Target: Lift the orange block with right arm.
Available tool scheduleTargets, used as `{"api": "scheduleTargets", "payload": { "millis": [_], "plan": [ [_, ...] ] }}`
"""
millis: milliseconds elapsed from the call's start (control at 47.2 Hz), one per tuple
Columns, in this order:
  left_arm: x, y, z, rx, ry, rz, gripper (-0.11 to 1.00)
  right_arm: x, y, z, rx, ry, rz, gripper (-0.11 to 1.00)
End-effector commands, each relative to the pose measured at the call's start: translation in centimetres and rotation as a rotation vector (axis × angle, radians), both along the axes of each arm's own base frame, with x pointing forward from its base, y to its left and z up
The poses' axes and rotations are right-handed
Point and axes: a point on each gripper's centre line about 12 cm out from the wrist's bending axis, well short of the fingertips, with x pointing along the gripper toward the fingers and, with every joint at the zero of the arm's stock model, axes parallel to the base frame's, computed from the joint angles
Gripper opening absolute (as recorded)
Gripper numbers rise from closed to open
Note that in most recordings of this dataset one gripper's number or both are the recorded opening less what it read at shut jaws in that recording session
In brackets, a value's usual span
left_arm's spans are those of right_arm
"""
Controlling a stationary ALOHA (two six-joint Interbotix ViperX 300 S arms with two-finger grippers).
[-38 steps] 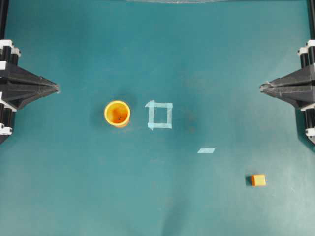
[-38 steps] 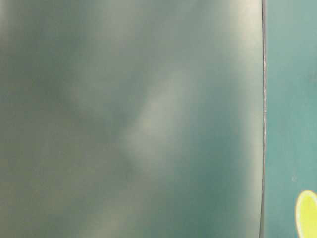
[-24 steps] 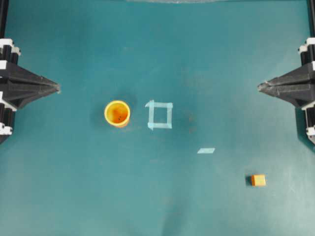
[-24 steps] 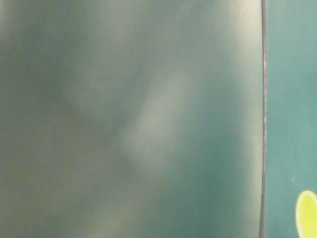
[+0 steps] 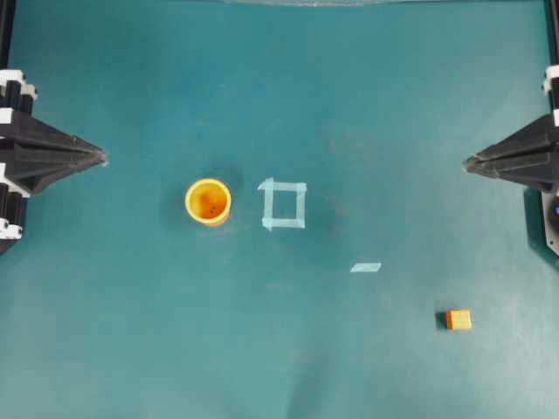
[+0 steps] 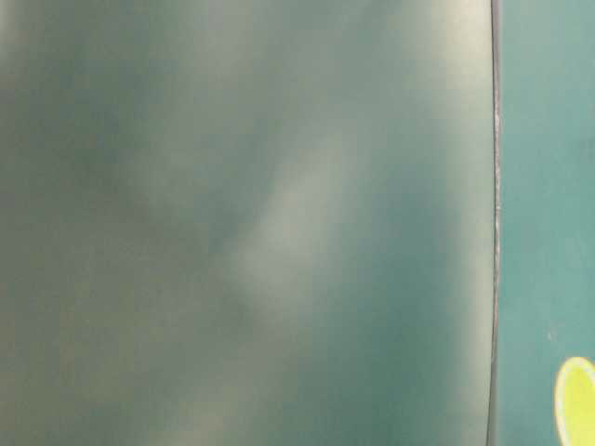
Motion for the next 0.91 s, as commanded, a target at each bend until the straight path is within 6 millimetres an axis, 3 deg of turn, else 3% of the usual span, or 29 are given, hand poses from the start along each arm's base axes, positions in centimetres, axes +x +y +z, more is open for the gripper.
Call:
{"api": "scheduleTargets", "payload": {
  "millis": [0,275,445,889],
  "plan": [
    [0.3,0.0,1.0,0.003,-0.021,-0.001,0.0,0.1,0.6,1.1,0.002,0.019,0.028,0.06],
    [0.3,0.0,1.0,0.003,-0.023,-0.001,0.0,1.1,2.6,-0.2,0.021,0.17,0.109,0.47],
    [0.3,0.0,1.0,-0.003,-0.021,-0.001,0.0,2.0,3.4,-2.4,0.066,0.311,0.113,0.62],
    [0.3,0.0,1.0,-0.006,-0.021,-0.001,0.0,3.0,7.0,-6.1,0.12,0.516,0.171,0.67]
  ]
}}
